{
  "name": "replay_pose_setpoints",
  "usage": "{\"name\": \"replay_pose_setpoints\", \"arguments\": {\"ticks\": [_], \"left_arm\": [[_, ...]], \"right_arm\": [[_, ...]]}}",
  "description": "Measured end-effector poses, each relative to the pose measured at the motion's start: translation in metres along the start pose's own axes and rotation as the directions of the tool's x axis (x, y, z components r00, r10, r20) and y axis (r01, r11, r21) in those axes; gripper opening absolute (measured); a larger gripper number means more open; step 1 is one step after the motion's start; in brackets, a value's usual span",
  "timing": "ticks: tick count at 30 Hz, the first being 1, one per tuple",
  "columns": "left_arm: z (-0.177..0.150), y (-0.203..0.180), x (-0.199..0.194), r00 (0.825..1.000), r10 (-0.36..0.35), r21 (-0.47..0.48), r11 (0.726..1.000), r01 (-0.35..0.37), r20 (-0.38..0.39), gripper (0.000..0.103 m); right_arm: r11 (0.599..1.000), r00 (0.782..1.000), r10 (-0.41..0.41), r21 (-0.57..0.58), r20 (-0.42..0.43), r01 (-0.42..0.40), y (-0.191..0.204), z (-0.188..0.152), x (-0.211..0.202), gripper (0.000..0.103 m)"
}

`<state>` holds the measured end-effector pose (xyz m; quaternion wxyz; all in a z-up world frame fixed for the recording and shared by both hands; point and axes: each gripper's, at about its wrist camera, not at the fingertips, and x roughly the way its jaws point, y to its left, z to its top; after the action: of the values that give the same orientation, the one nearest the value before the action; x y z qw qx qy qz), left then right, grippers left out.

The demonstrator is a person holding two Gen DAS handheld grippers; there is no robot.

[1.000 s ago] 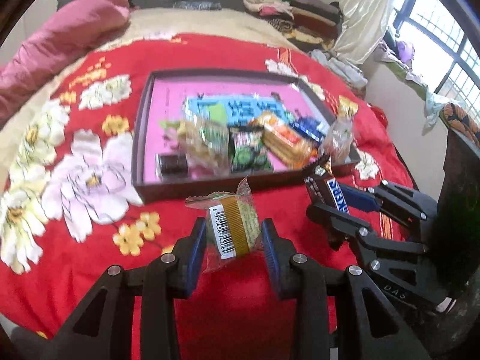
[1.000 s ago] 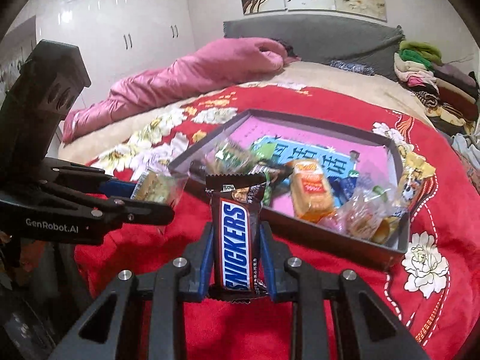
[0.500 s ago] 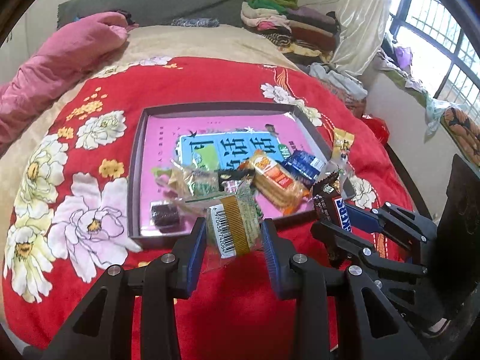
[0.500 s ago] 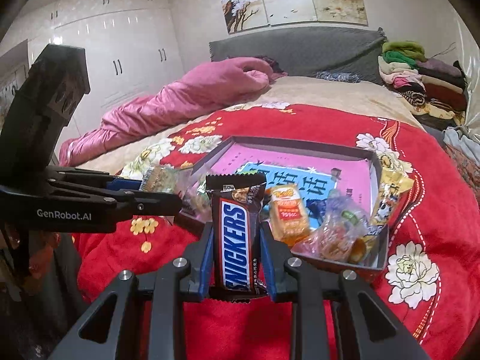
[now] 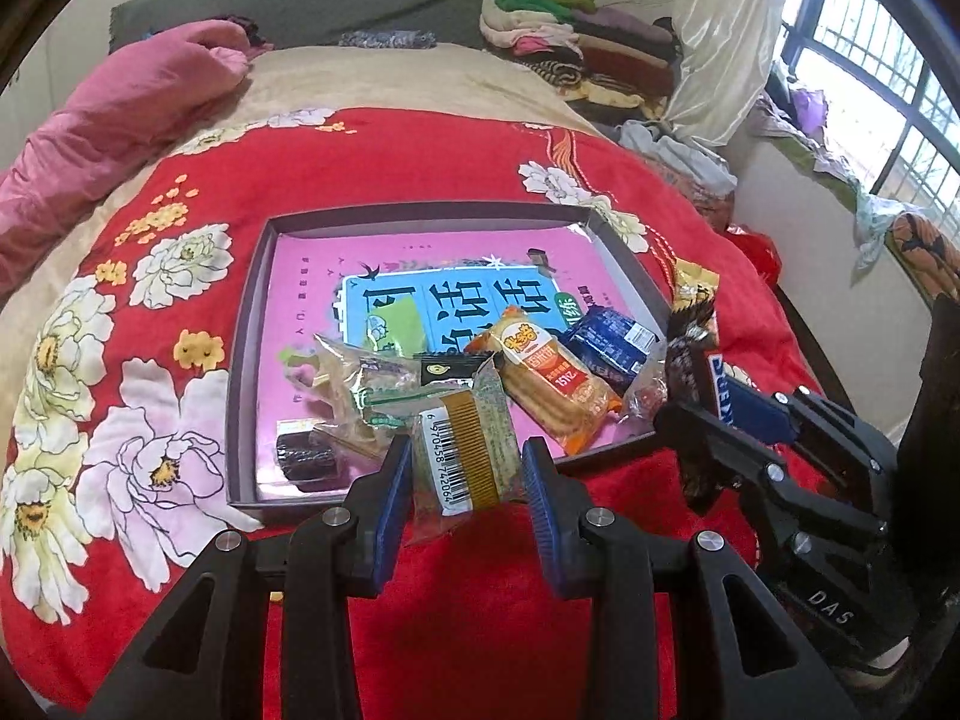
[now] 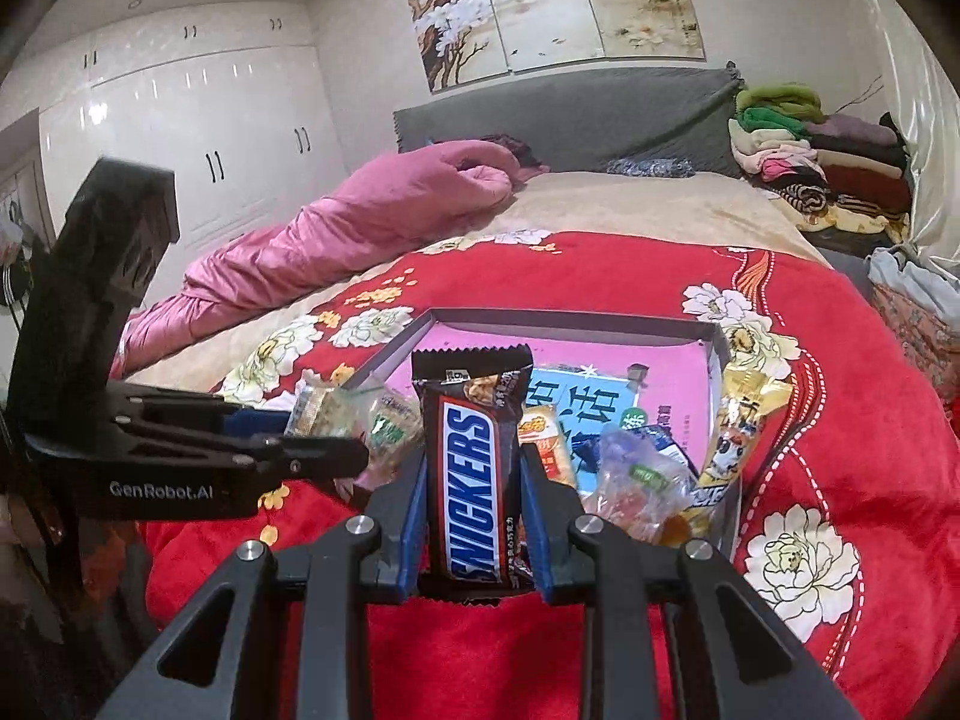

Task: Organize snacks
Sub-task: 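Carry both held snacks up over the pink box tray with both tools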

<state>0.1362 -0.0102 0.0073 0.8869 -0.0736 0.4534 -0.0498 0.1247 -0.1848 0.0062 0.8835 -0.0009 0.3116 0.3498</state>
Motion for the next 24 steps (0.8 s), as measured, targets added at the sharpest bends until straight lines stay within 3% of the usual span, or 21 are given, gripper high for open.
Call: {"name": "replay_pose_setpoints", "arguments": {"ticks": [24], "left_arm": [[0.019, -0.022, 0.041, 0.999, -0.019, 0.029, 0.999, 0.02, -0.036, 0.038]], "right_arm": [[0.997, 0.999, -0.029, 0.066, 0.03, 0.027, -0.027, 0.01, 0.009, 0.029]]}}
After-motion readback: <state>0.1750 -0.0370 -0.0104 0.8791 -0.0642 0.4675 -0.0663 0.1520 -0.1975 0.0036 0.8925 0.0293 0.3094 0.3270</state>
